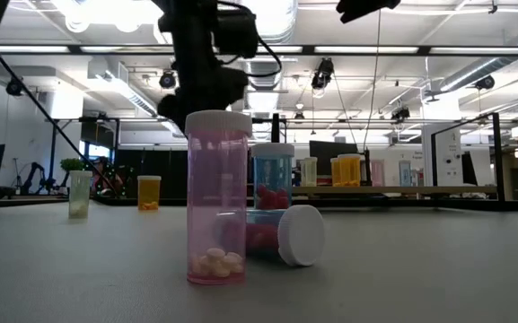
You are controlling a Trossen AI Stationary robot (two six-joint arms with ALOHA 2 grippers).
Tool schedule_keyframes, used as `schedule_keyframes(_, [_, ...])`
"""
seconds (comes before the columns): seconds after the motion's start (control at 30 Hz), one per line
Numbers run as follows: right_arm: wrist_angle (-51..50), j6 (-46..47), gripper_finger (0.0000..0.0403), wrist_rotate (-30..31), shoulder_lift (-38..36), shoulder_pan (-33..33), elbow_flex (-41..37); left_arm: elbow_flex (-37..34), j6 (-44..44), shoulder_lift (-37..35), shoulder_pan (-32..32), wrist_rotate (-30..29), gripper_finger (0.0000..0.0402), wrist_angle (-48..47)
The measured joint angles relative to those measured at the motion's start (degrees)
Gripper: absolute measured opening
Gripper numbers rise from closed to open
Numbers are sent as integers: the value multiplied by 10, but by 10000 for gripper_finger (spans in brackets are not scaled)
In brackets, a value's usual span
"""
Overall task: Pick and place medicine bottles onto shelf by color
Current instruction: Put the left pink medicine bottle on the shelf aligned with the other pink medicine bottle
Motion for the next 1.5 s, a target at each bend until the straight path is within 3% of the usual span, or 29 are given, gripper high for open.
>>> schedule_keyframes(0.2, [62,27,242,1,30,-19,0,-5,-53,-64,-6,-2,193,-75])
schedule_keyframes(0.3, [61,53,242,-29,63,-50,0,-11,-82,-104,-19,-14,193,-82])
schedule_keyframes(0.53, [150,-23,242,-250,141,-108,0,-43,-166,-201,-54,-79,193,-83])
schedule_keyframes(0.67, [211,-92,242,-318,172,-124,2,-65,-215,-253,-73,-121,193,-82])
schedule_keyframes(0.83, [246,-151,242,-330,202,-139,3,-96,-265,-306,-93,-158,193,-82])
schedule_keyframes(1.0, [256,-99,242,-330,253,-148,3,-129,-295,-338,-98,-178,193,-73])
schedule_keyframes(1.37, [310,-36,242,-330,337,-148,8,-165,-296,-343,-98,-183,193,-57])
schedule_keyframes(1.5, [327,-61,242,-330,348,-143,10,-165,-295,-339,-98,-183,193,-55])
